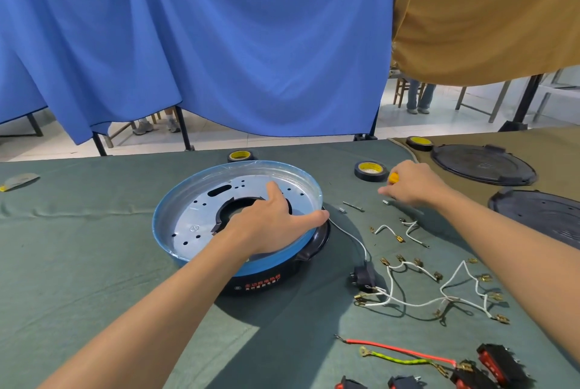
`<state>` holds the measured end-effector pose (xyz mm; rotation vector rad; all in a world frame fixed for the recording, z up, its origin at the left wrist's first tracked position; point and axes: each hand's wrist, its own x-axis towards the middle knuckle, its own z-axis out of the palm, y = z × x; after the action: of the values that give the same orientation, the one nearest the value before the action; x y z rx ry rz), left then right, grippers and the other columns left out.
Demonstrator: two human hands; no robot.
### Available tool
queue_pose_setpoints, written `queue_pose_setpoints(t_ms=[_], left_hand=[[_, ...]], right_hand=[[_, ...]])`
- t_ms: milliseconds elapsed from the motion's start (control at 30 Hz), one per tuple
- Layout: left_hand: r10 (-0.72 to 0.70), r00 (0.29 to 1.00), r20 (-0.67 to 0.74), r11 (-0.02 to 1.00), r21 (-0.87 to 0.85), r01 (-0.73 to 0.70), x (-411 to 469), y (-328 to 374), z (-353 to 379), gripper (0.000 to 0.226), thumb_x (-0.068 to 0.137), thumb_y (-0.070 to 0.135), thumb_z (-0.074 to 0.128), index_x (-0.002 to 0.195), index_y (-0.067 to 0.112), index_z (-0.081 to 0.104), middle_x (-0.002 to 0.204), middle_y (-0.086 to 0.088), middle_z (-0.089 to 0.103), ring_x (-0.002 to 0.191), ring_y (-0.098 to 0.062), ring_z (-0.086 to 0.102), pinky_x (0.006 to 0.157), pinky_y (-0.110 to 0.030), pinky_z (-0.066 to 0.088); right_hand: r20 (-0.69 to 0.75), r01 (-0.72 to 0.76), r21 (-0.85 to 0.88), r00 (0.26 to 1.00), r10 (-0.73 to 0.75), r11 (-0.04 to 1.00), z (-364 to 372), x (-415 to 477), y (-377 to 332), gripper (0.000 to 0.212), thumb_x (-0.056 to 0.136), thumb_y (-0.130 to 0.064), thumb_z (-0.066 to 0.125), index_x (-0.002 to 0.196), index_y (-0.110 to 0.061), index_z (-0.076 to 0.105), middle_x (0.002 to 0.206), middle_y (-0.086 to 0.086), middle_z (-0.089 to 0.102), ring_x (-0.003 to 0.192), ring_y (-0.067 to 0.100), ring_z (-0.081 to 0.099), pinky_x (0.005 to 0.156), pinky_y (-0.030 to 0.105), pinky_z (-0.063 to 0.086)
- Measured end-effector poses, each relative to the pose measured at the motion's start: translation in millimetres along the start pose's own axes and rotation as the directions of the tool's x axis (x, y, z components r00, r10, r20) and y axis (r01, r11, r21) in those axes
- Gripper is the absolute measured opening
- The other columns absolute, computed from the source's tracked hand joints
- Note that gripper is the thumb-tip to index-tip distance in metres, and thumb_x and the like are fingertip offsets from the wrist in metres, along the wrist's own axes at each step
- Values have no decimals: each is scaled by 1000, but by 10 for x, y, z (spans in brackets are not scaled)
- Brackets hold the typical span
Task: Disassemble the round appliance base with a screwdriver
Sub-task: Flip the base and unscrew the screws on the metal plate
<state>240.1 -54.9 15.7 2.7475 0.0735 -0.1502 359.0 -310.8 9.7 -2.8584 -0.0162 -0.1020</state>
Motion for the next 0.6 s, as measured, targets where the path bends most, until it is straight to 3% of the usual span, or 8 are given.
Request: queue_pose_setpoints(t_ms=[100,233,333,400,467,533,600], left_hand=[[3,1000,2,1000,-4,-3,-18,5,-4,110,76,86,37,149,9,8,107,-6,54,100,-28,56,89,-43,45],[-1,1000,14,1000,-4,1,-47,24,-19,109,77,85,37,149,8,7,109,-8,51,103,-30,55,92,-44,45],[-11,1000,16,1000,-12,11,-63,33,-29,108,77,85,37,148,9,9,118,-11,54,106,-31,54,94,-46,45],[-13,1000,18,1000,-17,13,-72,34,-30,108,77,85,37,148,9,10,127,-13,54,109,-31,53,96,-47,44],[-6,1000,22,1000,-20,6,-83,39,-35,107,78,85,37,149,10,8,122,-10,55,108,-31,54,95,-46,44],[0,1000,26,1000,-17,0,-89,38,-42,108,78,85,36,149,9,7,116,-8,53,105,-30,54,94,-46,45],[-2,1000,22,1000,-13,3,-86,38,-43,109,77,86,36,149,9,7,121,-11,55,106,-30,54,95,-47,45]], right_hand=[[-37,-35,6,999,35,999,-39,10,66,45,92,-42,59,63,-15,38,64,6,45,71,30,51,52,31,33],[65,-2,-38,998,4,999,2,-45,40,57,84,-56,64,59,-17,30,59,2,38,64,24,46,49,29,29],[33,-9,-57,999,11,998,38,-77,-21,50,79,-49,73,64,-15,39,68,6,50,68,25,52,53,29,36],[26,-2,-93,1000,4,996,53,-81,-59,35,80,-40,75,82,-12,54,89,11,62,83,27,59,64,32,45],[29,8,-91,1000,-6,996,64,-78,-77,33,82,-34,74,100,-11,59,99,11,64,88,26,60,69,32,47],[36,18,-71,999,-15,997,69,-69,-83,32,83,-30,74,105,-11,62,99,10,65,88,25,60,69,32,48],[43,11,-48,999,-9,999,70,-51,-80,29,83,-29,75,103,-11,64,102,12,66,91,27,61,75,34,51]])
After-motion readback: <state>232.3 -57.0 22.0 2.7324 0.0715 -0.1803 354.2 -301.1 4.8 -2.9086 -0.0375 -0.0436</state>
